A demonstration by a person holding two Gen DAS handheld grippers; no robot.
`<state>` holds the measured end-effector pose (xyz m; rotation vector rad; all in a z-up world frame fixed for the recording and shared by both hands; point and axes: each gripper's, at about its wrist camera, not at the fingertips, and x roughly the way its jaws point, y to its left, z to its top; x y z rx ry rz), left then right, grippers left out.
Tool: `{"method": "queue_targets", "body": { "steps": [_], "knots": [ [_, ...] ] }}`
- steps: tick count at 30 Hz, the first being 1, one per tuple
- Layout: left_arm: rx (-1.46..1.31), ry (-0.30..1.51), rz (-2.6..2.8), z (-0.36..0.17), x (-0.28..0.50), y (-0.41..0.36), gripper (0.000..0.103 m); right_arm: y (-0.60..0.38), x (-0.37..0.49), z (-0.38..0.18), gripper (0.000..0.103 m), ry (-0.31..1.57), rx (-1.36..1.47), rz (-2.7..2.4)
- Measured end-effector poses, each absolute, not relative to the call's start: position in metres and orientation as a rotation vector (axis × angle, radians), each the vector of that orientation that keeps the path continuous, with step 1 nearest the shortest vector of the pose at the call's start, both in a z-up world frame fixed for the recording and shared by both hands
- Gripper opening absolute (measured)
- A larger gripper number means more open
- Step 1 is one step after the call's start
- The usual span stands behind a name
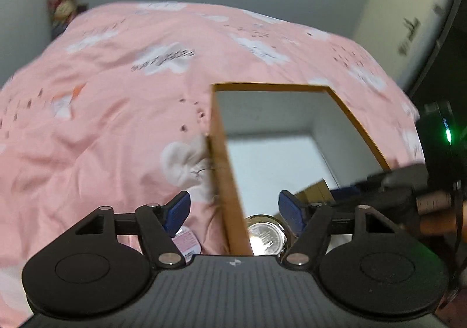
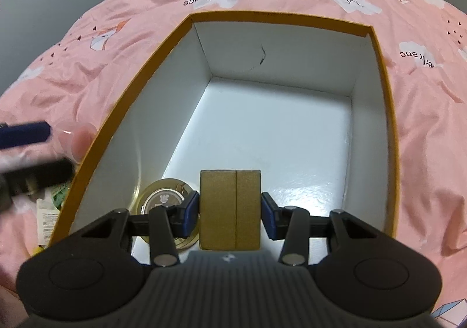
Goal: Organize rigid objects
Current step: 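Lower both items into the box and open both tools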
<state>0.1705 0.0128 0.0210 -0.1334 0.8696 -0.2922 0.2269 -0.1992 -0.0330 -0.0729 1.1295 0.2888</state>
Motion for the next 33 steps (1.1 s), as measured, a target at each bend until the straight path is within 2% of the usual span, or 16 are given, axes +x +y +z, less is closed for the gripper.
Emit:
{"method": "queue_targets", "body": {
  "steps": [4,13,33],
  "knots": [
    [-0.246,0.939,-0.319,0.006,0.174,0.024,0.066,-0.192,0.228,-0.04,0.045,1.133,-0.092,0.276],
    [-0.244,0.985,-0.396,-0.014,0.163,0.011,0.043,-0.174,0.229,-0.042,0.045,1.155,-0.21,0.299],
    [-0.212,1.015,-0.414,-0.007,0.147,-0.011,0.041,-0.195,0.21,-0.039,0.045,1.42,-0.142,0.366]
  ]
}}
